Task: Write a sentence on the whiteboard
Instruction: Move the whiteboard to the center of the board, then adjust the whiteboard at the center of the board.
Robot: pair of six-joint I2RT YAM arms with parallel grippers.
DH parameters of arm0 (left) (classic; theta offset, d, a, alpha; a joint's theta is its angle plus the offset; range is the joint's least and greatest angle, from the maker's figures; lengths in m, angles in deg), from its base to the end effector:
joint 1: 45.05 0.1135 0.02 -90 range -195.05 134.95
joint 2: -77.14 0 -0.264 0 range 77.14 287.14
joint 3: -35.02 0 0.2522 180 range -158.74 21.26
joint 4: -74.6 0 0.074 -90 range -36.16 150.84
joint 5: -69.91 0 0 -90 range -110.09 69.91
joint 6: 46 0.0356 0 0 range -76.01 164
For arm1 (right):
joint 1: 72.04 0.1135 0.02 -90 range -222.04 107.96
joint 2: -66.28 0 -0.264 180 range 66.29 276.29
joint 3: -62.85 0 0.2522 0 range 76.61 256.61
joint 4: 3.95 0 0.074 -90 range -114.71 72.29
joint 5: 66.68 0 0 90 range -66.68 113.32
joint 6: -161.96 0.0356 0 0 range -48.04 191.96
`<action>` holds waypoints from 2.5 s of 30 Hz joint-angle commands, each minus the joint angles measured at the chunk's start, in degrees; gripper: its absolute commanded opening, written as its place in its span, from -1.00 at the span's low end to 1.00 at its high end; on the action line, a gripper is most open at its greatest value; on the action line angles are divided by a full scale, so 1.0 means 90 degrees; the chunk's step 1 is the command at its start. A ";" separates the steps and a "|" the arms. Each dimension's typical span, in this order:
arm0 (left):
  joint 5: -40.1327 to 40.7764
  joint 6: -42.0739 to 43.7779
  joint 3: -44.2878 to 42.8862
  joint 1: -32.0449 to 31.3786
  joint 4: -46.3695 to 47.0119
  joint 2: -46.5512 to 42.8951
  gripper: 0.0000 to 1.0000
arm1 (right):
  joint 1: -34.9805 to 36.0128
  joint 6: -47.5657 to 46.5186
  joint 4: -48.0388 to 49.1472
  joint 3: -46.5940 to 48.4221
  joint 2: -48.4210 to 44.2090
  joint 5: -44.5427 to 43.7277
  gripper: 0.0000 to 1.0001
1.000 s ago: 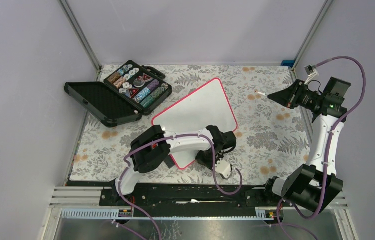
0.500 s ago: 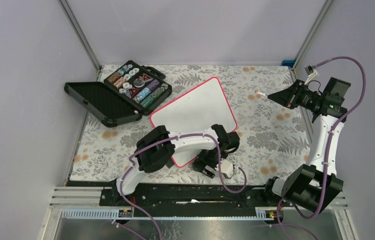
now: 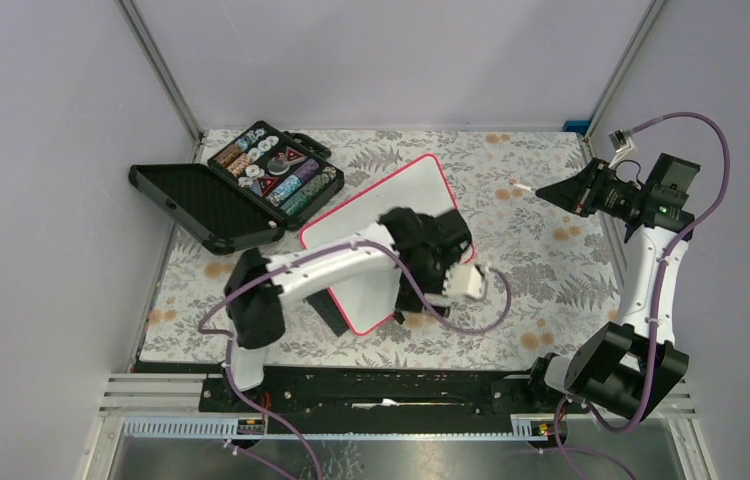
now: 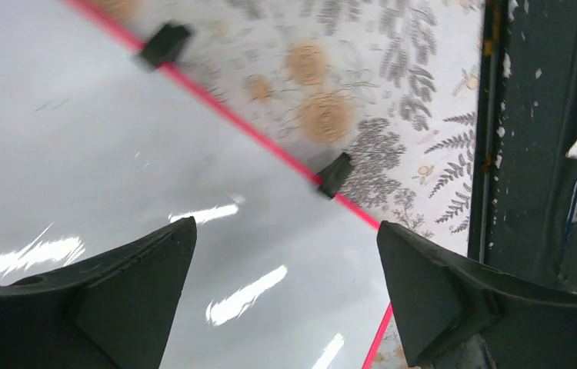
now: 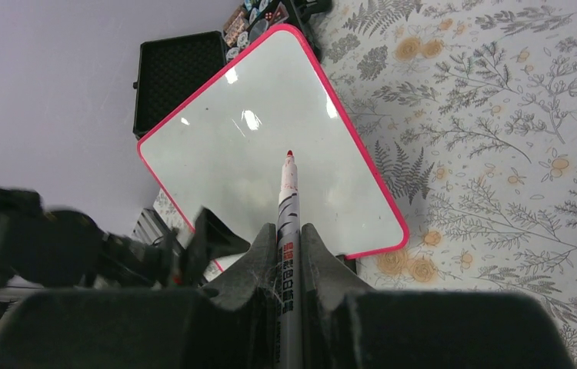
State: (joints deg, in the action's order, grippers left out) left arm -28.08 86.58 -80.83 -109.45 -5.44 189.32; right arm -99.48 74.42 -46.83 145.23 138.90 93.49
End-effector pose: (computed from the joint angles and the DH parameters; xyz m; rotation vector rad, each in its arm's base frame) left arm 0.1671 -0.3602 0.2679 2.3636 1.7193 -0.2665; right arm 0.2478 -0.0909 0.3612 -0.1915 1.8603 0.9940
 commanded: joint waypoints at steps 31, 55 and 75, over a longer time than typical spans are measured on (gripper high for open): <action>-0.3370 -0.4055 0.2387 0.6746 0.2438 -0.4558 0.98 | 0.3960 -0.2492 -0.2003 0.1966 0.1137 -0.1137 -1.00; -0.4558 -0.3547 0.0528 0.6251 0.2155 -0.1724 0.75 | 0.4775 -0.3018 -0.2330 0.2005 0.1047 -0.1041 -1.00; -0.6480 -0.4061 -0.0122 0.5202 0.2391 -0.0328 -0.45 | 0.4774 -0.3046 -0.2617 0.2066 0.0711 -0.1153 -1.00</action>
State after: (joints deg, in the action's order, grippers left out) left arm -81.45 49.97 -79.58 -61.04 14.36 185.56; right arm -57.01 47.75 -69.23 161.14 147.19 82.78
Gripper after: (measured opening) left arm 0.345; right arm 0.155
